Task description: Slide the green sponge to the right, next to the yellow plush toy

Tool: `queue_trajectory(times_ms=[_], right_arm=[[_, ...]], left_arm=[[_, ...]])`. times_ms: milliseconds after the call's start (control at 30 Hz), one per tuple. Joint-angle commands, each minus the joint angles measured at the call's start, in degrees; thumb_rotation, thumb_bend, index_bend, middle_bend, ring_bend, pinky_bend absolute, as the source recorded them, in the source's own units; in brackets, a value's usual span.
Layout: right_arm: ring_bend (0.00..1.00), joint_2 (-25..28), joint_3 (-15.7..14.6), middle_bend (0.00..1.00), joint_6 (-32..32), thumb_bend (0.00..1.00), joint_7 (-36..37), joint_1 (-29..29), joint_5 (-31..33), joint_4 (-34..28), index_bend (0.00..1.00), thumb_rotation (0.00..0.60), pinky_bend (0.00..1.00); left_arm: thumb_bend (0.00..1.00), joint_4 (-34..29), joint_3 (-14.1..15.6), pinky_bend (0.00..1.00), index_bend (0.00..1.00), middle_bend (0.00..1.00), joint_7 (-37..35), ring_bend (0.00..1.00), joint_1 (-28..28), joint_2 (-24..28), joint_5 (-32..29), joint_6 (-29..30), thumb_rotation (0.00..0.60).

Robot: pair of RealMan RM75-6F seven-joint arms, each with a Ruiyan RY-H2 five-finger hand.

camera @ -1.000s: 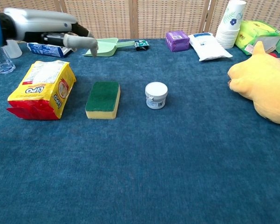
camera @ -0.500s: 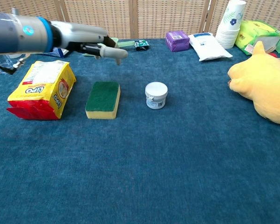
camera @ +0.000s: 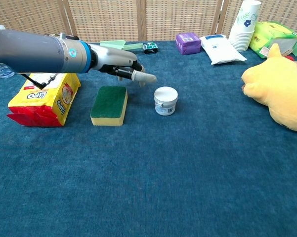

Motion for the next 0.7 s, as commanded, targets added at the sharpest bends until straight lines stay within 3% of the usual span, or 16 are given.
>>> queue_trajectory(times_ms=[33, 400, 700], right_arm=[[0.13, -0.1, 0.0, 0.28, -0.1, 0.26, 0.0, 0.0, 0.1, 0.0, 0.31, 0.6, 0.17], [0.13, -0.2, 0.2, 0.28, 0.5, 0.26, -0.3, -0.3, -0.2, -0.3, 0.31, 0.6, 0.17], [0.13, -0.3, 0.2, 0.28, 0.9, 0.26, -0.7, -0.5, -0.5, -0.7, 0.31, 0.6, 0.17]], left_arm=[[0.11, 0.7, 0.7, 0.3, 0.28, 0.19, -0.2, 0.13, -0.3, -0.3, -0.3, 0.0, 0.004], [0.11, -0.1, 2.2, 0.3, 0.28, 0.22, -1.6, 0.14, 0.0, 1.1, -0.1, 1.1, 0.009], [0.11, -2.4, 2.7, 0.32, 0.29, 0.28, -3.3, 0.21, 0.9, 2.4, 2.3, 2.1, 0.006]])
